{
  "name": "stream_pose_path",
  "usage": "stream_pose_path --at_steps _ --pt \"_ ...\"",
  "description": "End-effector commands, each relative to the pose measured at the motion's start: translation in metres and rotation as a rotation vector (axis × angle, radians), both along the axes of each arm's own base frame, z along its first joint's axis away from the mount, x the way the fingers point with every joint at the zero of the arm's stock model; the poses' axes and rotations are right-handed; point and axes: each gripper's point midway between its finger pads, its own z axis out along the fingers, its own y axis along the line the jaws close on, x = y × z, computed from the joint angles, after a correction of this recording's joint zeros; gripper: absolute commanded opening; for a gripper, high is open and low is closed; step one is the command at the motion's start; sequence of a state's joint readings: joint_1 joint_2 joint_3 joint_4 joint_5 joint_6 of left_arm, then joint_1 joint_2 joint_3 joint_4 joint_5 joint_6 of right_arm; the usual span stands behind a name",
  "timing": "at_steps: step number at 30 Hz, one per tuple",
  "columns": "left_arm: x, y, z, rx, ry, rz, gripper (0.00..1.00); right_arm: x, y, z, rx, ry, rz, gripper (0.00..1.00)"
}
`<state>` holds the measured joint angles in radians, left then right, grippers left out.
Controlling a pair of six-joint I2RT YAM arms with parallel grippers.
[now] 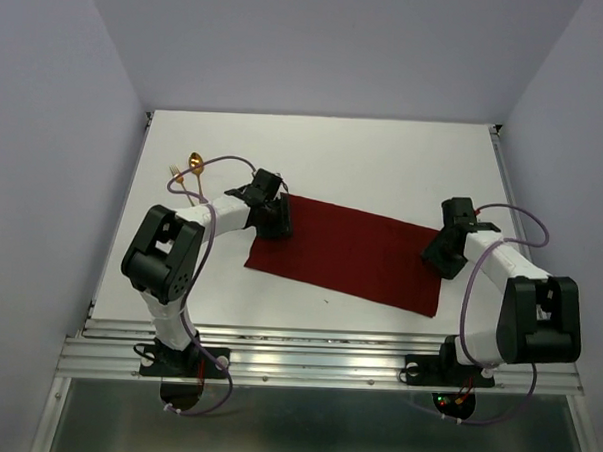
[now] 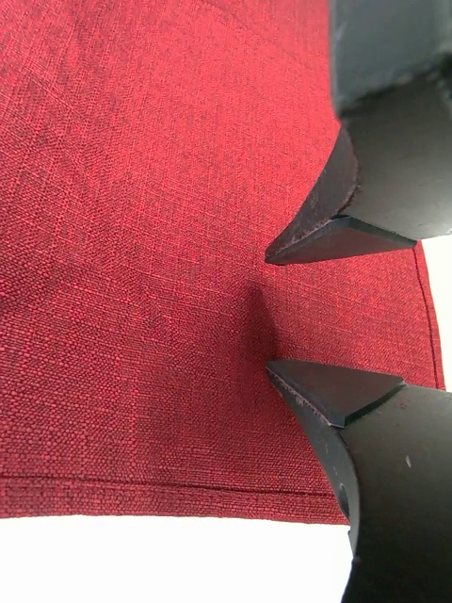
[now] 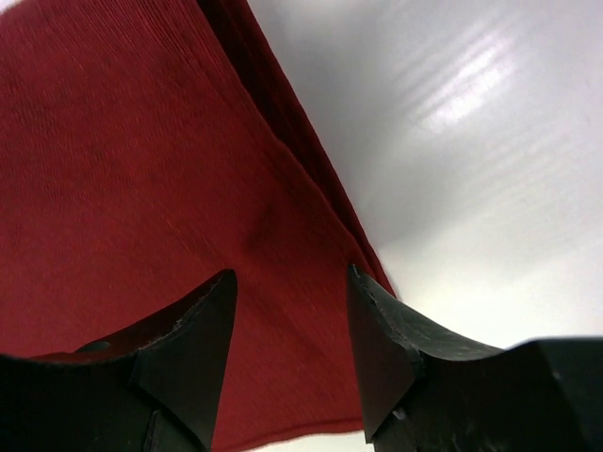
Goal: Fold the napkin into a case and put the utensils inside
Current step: Smooth out the rectangle-folded napkin at the center of the board.
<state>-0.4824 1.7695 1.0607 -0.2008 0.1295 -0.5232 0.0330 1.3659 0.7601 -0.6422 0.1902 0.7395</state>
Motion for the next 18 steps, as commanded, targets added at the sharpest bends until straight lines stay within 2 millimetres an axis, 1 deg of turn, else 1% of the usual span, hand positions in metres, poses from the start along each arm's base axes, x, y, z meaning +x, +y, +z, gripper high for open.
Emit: stream_pose_path --at_steps 1,3,4,6,7,9,10,11,12,13,14,15,16,17,18 --pt "-0.011 0.010 -0.004 0.013 -0.001 0.023 0.57 0.040 -0.007 0.007 -0.042 -0.104 0.022 0.55" --pt "-0.019 0.013 -0.006 0.006 0.017 0.045 0.57 0.046 -0.007 0.003 -0.042 -0.112 0.030 0.55" --pt "-0.027 0.015 -0.007 0.000 0.025 0.050 0.57 0.049 -0.007 0.000 -0.045 -0.102 0.037 0.55" --pt "-0.035 0.015 -0.006 -0.027 0.040 0.068 0.57 0.053 -0.007 -0.002 -0.049 -0.105 0.047 0.55" --pt "-0.043 0.017 -0.005 -0.031 0.042 0.071 0.57 0.056 -0.007 -0.001 -0.053 -0.104 0.056 0.55" --pt "-0.050 0.022 -0.004 -0.022 0.038 0.081 0.57 0.059 -0.007 0.000 -0.055 -0.106 0.070 0.55" --pt "-0.058 0.027 -0.001 -0.014 0.039 0.087 0.57 0.062 -0.007 0.002 -0.057 -0.108 0.079 0.55" --pt "-0.060 0.031 0.001 0.002 0.029 0.096 0.57 0.063 -0.005 0.004 -0.048 -0.112 0.086 0.55" --pt "-0.067 0.036 0.002 0.018 0.039 0.098 0.57 0.064 -0.003 0.007 -0.039 -0.118 0.098 0.55" --pt "-0.067 0.038 0.012 0.017 0.017 0.102 0.57 0.065 -0.001 0.011 -0.031 -0.126 0.113 0.55" --pt "-0.065 0.043 0.018 0.033 -0.004 0.112 0.57 0.068 0.001 0.021 -0.024 -0.158 0.121 0.55" --pt "-0.062 0.044 0.025 0.039 -0.022 0.117 0.58 0.070 0.005 0.027 -0.006 -0.178 0.136 0.55" --pt "-0.056 0.043 0.040 0.034 -0.053 0.118 0.59 0.072 0.006 0.033 -0.003 -0.197 0.153 0.55" --pt "-0.051 0.041 0.048 0.029 -0.072 0.113 0.59 0.075 0.008 0.038 0.001 -0.215 0.160 0.55" --pt "-0.037 0.040 0.063 0.037 -0.115 0.127 0.59 0.081 0.012 0.048 0.018 -0.248 0.173 0.55"
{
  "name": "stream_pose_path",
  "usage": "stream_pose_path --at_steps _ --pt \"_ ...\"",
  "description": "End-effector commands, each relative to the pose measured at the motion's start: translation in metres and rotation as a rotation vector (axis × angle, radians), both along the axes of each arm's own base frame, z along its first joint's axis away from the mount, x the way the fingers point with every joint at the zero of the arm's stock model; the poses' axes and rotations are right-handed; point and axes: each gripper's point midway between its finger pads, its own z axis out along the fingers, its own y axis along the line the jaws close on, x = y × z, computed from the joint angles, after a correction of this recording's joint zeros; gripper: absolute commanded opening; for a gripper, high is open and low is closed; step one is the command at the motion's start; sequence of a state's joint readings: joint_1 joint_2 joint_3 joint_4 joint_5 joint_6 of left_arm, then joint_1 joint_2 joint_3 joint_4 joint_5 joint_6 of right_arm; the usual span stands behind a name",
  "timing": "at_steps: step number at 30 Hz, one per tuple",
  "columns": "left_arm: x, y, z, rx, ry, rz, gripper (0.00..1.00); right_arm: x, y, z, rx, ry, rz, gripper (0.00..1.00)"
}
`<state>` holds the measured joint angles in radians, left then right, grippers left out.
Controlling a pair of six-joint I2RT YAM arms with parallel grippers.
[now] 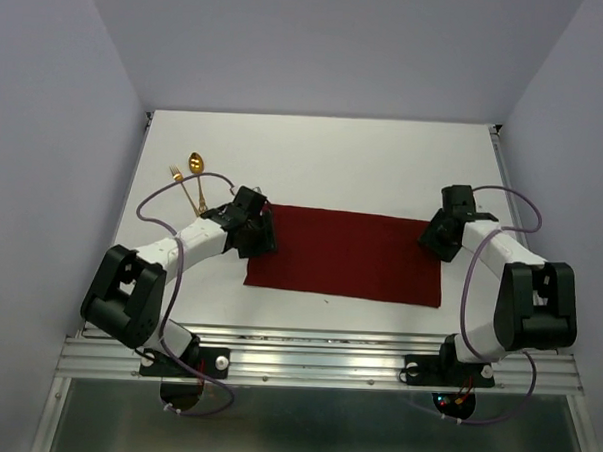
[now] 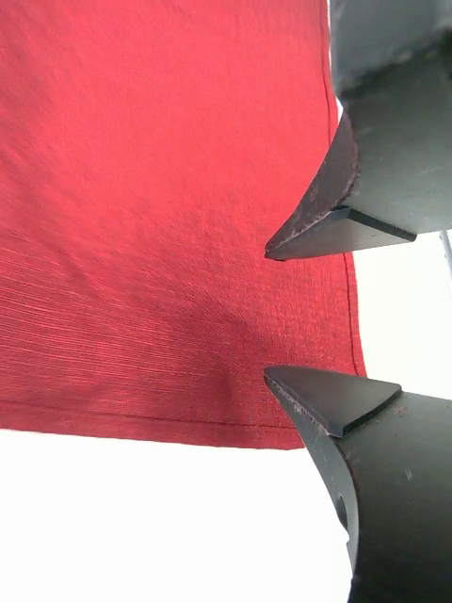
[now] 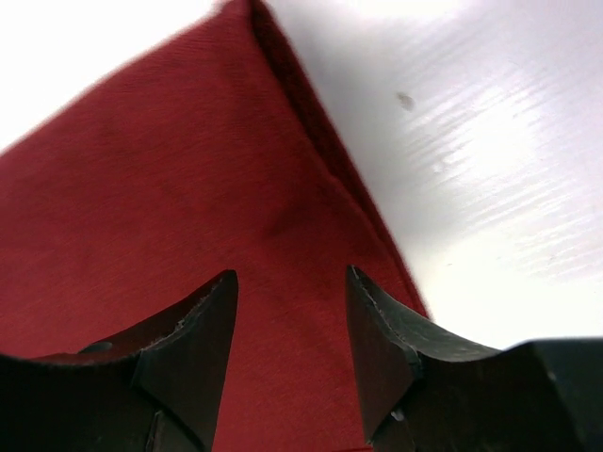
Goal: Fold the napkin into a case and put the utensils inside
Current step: Smooth out the rectangle-folded napkin at the center of the board.
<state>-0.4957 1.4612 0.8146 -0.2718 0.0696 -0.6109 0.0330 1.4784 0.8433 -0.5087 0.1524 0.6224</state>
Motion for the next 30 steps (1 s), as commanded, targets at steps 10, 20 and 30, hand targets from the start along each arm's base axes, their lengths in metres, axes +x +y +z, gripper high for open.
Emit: stream_pose_path --at_steps 10,20,30 --pt "0.089 -0.100 0.080 -0.177 -0.196 -0.162 0.59 0.069 0.142 0.061 0.224 -0.223 0.352 0.45" --pt "0.118 -0.169 0.064 -0.378 -0.171 -0.242 0.56 0.104 0.214 0.029 0.424 -0.174 0.394 0.33" --pt "0.150 -0.134 0.007 -0.166 -0.177 -0.201 0.52 0.111 0.176 0.011 0.282 -0.130 0.405 0.35"
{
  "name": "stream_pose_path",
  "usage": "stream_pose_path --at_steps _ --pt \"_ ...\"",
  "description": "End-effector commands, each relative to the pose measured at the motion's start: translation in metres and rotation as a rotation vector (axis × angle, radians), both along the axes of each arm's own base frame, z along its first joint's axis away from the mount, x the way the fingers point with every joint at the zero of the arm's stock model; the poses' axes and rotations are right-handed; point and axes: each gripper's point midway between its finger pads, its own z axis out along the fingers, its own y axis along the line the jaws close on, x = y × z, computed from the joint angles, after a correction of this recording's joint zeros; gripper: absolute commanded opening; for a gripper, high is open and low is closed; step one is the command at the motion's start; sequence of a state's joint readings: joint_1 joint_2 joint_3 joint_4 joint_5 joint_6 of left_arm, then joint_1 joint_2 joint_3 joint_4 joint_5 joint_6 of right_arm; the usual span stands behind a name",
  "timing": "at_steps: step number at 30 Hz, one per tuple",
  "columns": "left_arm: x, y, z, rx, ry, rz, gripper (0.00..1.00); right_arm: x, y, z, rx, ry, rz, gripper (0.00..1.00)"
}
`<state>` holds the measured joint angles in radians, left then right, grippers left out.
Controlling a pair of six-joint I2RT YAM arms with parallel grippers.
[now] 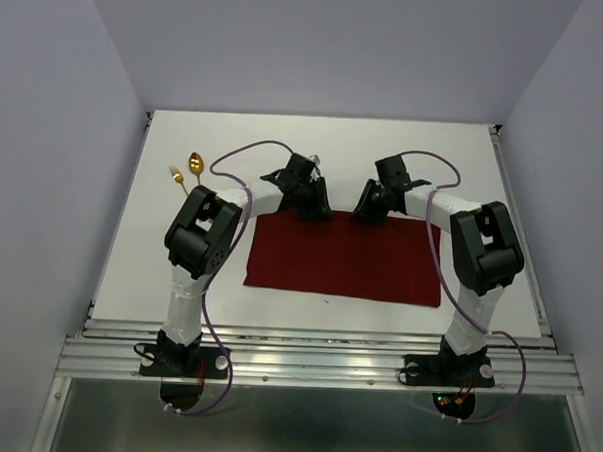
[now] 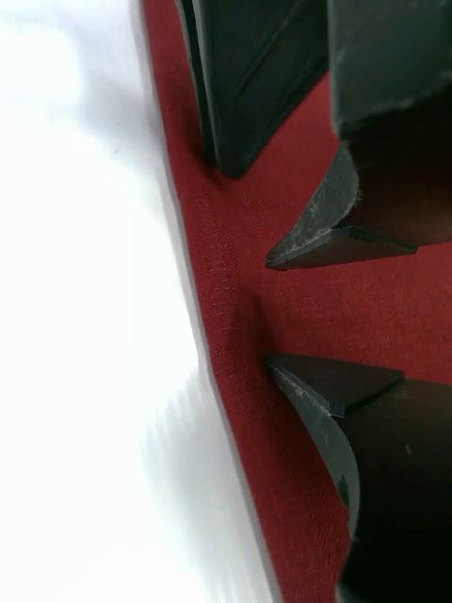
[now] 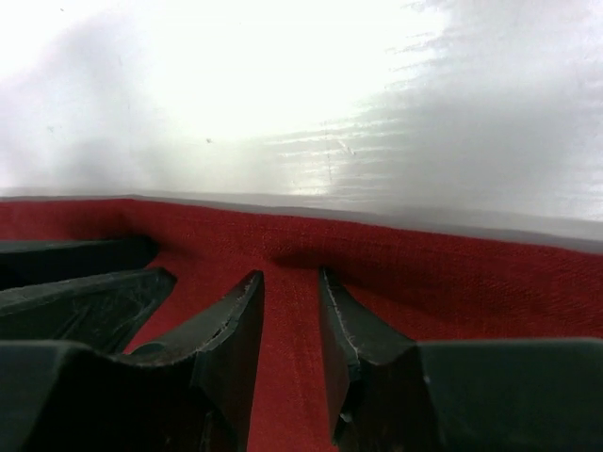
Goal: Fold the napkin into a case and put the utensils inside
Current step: Smooth out the rectangle-folded napkin at the center of the board.
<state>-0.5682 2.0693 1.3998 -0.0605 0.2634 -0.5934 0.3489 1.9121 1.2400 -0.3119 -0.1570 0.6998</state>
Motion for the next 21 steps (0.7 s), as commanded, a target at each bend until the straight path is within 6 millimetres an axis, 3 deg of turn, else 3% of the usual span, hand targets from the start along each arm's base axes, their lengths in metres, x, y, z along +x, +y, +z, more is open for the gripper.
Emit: stream_pose_path --at_steps 1,4,6,12,18,21 --pt "0.021 0.018 0.007 0.063 -0.080 0.015 0.52 0.012 -0.030 0.009 -0.049 -0.036 -0.013 0.35" --pt "0.020 0.037 -0.006 0.080 -0.044 0.037 0.52 0.008 -0.046 0.007 -0.043 -0.010 -0.040 0.35" --pt "0.018 0.046 -0.007 0.085 -0.035 0.044 0.52 0.004 -0.069 0.007 -0.041 0.007 -0.084 0.35" --pt "0.019 0.072 0.005 0.098 -0.061 0.058 0.53 -0.005 -0.136 -0.003 -0.034 0.046 -0.217 0.35" --pt "0.028 0.084 0.030 0.120 -0.109 0.066 0.54 -0.004 -0.157 -0.012 -0.061 0.064 -0.273 0.35" --pt "0.028 0.104 0.034 0.162 -0.109 0.082 0.54 -0.005 -0.167 -0.015 -0.038 0.081 -0.293 0.36"
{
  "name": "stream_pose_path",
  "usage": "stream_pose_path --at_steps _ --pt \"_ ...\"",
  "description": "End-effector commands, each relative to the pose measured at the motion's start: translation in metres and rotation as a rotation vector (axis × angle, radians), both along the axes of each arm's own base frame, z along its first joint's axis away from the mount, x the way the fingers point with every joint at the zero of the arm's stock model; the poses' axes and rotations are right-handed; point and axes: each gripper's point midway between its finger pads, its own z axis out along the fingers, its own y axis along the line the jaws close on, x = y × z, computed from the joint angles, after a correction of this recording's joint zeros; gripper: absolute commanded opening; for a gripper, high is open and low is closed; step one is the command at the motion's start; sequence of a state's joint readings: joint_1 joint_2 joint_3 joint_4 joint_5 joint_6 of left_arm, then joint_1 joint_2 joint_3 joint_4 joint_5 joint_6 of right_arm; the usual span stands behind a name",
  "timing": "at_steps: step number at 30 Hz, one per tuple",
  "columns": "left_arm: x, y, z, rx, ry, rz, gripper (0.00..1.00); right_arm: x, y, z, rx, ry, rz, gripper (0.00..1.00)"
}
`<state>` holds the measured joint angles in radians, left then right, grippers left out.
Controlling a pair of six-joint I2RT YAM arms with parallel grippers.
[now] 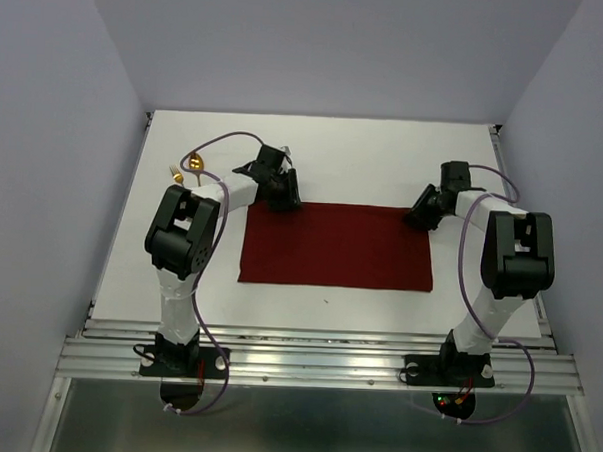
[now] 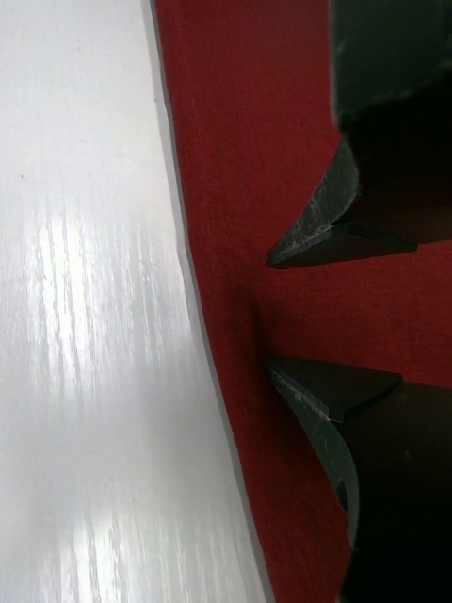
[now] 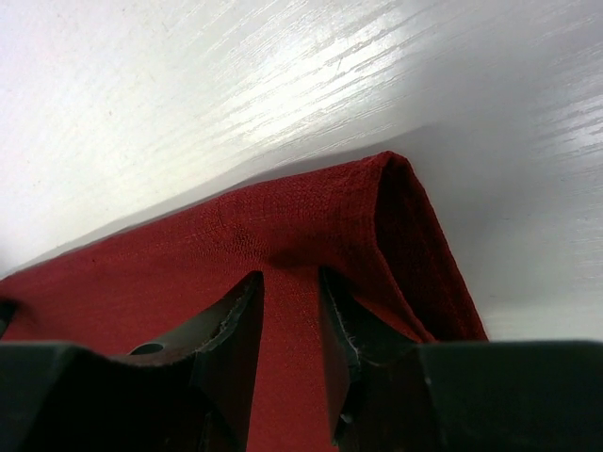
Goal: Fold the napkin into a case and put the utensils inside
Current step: Smooth out the rectangle-folded napkin at the center of the board.
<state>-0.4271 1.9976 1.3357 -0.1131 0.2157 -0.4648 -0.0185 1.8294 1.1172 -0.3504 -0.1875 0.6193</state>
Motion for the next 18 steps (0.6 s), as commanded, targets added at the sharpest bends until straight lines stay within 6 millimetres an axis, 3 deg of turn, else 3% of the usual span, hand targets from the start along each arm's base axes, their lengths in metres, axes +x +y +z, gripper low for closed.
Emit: stream_pose_path --at_steps 1,6,10,18 --pt "0.005 0.030 0.033 0.059 -0.067 0.016 0.54 -0.007 -0.011 -0.006 -0.003 0.025 -0.004 0.36" --pt "0.004 0.069 0.014 0.086 -0.027 0.083 0.54 -0.016 -0.023 -0.012 -0.005 0.043 -0.022 0.36" --pt "0.005 0.086 0.002 0.070 0.006 0.127 0.54 -0.020 -0.028 -0.016 -0.013 0.053 -0.024 0.36" --pt "0.004 0.094 -0.012 0.022 0.044 0.176 0.54 -0.024 -0.022 -0.020 0.031 0.065 0.001 0.36"
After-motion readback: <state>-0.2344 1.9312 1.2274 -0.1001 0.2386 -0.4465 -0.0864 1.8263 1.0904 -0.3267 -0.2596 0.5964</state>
